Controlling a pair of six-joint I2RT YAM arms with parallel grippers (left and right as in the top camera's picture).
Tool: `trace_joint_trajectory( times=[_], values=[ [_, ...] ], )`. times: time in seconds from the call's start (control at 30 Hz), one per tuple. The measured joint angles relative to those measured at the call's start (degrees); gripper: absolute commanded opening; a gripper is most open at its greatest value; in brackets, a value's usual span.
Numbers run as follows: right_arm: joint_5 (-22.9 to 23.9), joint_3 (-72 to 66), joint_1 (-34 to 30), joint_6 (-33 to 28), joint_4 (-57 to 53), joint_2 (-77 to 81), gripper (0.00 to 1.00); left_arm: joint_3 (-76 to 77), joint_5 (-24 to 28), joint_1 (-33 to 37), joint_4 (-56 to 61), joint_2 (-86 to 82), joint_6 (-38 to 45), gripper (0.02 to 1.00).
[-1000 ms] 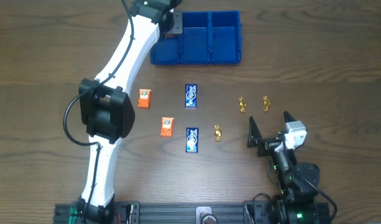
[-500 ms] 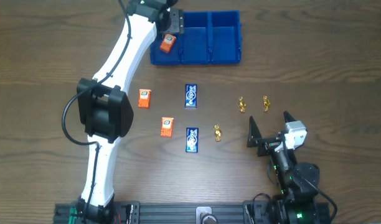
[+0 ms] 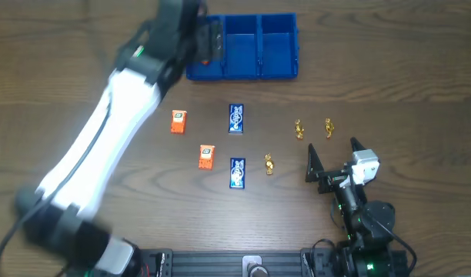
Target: Sort Candies Into Trays
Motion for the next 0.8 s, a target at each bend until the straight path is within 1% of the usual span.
trace_joint_trajectory(
  times=[0.13,0.27,0.37,0.5,0.8],
  values=[
    [0.0,0.0,0.0,0.0,0.1,0.0,0.998,-14.8,-0.6,0.5,1.4,-6.4,-1.0,0.998],
    [0.0,0.0,0.0,0.0,0.0,0.0,0.998,-26.4,-0.5,0.6,3.7,-4.3,-1.7,0.998],
    [0.0,0.0,0.0,0.0,0.1,0.0,0.998,-31.9,0.5,1.2,6.1,-3.8,-2.3,0.998],
    [0.0,0.0,0.0,0.0,0.1,0.0,0.998,-35.3,1.0,3.1,9.8,-3.6,-2.5,0.998],
    [0.0,0.0,0.0,0.0,0.1,0.0,0.998,-35.5,2.6,4.7,15.9,2.5,-2.2,1.000]
  ],
)
